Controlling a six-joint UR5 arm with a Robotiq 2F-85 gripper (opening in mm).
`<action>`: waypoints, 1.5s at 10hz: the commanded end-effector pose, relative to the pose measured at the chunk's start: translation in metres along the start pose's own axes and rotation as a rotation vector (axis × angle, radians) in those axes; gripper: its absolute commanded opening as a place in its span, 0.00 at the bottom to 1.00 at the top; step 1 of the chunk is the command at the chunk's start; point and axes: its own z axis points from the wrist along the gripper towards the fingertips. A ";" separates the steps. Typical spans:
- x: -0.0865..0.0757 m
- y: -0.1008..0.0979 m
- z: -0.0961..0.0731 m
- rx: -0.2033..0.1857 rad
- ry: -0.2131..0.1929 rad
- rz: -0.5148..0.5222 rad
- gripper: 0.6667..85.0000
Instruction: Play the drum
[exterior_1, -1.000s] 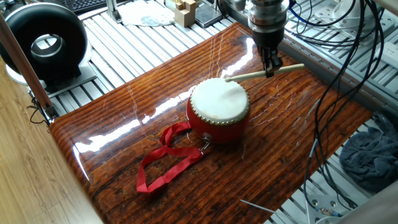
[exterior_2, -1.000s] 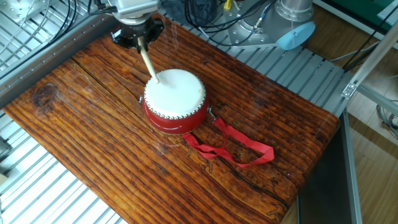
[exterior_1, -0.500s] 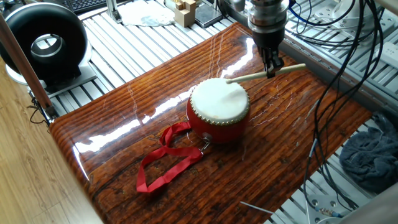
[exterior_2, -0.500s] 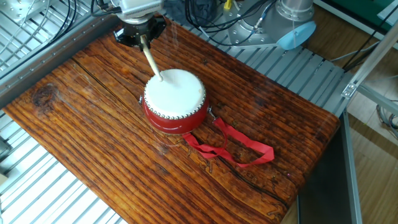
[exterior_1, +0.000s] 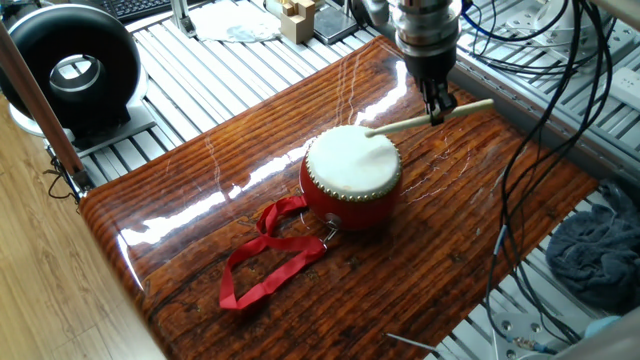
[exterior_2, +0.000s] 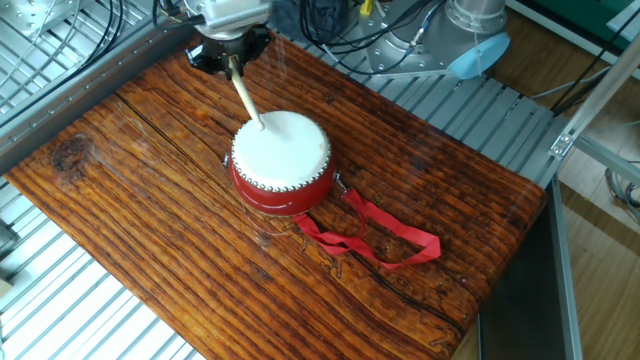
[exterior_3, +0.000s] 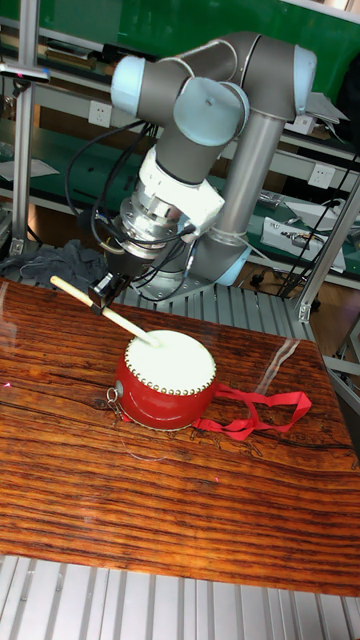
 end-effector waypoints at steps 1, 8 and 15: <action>-0.008 0.002 0.009 0.020 0.020 0.010 0.00; 0.002 0.008 -0.010 -0.026 0.005 0.017 0.00; -0.020 -0.016 -0.020 0.007 -0.132 0.230 0.00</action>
